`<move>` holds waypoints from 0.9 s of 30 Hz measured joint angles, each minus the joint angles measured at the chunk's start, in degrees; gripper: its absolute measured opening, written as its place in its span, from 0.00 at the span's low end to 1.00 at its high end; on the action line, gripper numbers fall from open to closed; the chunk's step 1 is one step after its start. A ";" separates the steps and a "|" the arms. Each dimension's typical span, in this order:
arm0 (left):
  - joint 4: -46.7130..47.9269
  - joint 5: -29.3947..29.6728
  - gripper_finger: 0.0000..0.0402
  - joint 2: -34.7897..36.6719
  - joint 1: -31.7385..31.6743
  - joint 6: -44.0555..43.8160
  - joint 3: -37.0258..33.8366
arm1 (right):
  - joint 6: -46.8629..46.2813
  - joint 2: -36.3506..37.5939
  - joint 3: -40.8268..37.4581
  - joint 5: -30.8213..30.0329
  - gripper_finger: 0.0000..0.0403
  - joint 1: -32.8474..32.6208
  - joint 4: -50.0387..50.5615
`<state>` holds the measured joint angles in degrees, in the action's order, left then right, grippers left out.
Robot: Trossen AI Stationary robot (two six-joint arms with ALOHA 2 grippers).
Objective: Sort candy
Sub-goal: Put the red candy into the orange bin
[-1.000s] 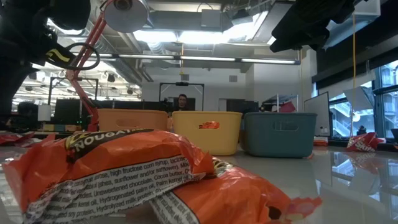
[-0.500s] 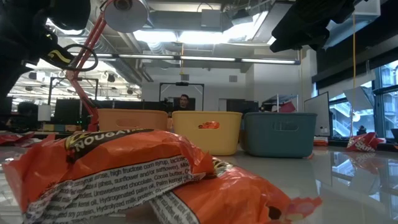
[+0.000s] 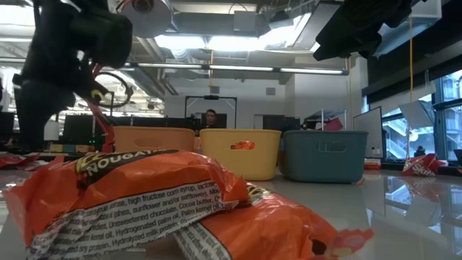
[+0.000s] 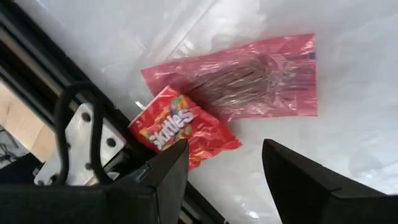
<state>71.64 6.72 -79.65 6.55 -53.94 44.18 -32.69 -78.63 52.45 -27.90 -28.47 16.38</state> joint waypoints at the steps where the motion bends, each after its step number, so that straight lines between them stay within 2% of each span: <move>1: -0.28 -0.02 0.48 -0.64 -0.38 -0.18 -0.18 | 0.00 0.00 0.00 0.00 0.41 0.00 -0.02; 7: -2.58 -2.37 0.48 -1.52 -4.39 -2.13 -4.87 | 0.02 0.00 0.00 0.05 0.41 0.00 0.10; 15: -7.47 -5.00 0.48 -1.49 -7.42 -0.49 -5.68 | 0.09 0.00 0.00 0.50 0.41 0.00 0.46; 21: -8.79 -7.32 0.48 -1.47 -9.23 -1.71 -9.21 | 0.09 0.00 0.00 0.50 0.41 -0.07 0.52; 27: -12.36 -8.43 0.39 -1.34 -9.36 -1.06 -10.01 | 0.09 0.00 0.00 0.51 0.41 -0.07 0.57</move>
<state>59.28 -1.71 -80.99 -2.81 -54.99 34.17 -32.60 -78.63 52.45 -27.39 -28.53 16.95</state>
